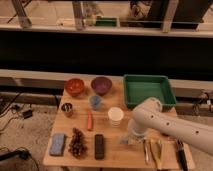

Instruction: Place towel in table surface

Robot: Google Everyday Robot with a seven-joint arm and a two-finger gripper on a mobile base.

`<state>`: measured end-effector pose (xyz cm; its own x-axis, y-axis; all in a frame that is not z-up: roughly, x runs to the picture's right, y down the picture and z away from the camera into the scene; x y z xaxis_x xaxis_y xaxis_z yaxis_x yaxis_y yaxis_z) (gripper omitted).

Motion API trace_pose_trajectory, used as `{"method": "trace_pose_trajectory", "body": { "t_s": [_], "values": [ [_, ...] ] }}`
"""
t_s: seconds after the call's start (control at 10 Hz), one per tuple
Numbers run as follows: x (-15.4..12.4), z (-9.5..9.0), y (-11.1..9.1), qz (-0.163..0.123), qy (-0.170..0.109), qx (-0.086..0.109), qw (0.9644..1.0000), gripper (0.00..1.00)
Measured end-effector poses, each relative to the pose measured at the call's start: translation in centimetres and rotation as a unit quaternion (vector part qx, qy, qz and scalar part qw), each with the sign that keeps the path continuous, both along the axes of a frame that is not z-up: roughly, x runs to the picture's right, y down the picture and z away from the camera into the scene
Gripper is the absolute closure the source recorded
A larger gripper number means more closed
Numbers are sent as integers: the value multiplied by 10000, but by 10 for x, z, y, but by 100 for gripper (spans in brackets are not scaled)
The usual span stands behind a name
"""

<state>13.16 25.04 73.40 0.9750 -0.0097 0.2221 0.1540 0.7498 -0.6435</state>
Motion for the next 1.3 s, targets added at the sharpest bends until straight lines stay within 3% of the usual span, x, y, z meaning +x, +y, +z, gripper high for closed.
{"method": "trace_pose_trajectory", "body": {
  "t_s": [0.3,0.6,1.3],
  "values": [
    [-7,-26,-29,133,-157,157,9997,100],
    [-10,-40,-38,170,-229,243,9993,100],
    [-17,-31,-4,-37,-263,43,9996,100]
  ]
}}
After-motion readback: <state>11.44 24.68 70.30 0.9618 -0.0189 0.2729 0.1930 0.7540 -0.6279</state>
